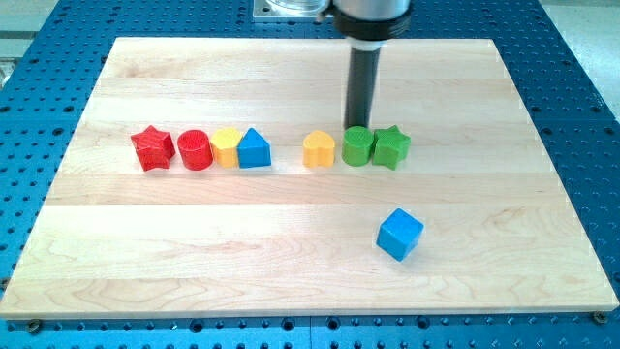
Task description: Move the blue cube in between the blue triangle and yellow heart to form a horizontal line
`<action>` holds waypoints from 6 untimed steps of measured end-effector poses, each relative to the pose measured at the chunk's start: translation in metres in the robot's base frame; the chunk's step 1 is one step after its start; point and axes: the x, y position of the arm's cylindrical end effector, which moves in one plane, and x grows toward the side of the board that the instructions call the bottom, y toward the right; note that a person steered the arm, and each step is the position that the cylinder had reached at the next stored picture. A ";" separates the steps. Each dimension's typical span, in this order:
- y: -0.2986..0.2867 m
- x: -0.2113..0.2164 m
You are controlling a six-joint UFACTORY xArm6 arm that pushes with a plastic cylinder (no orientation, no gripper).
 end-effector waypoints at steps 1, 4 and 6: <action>0.074 0.014; 0.059 0.167; 0.022 0.197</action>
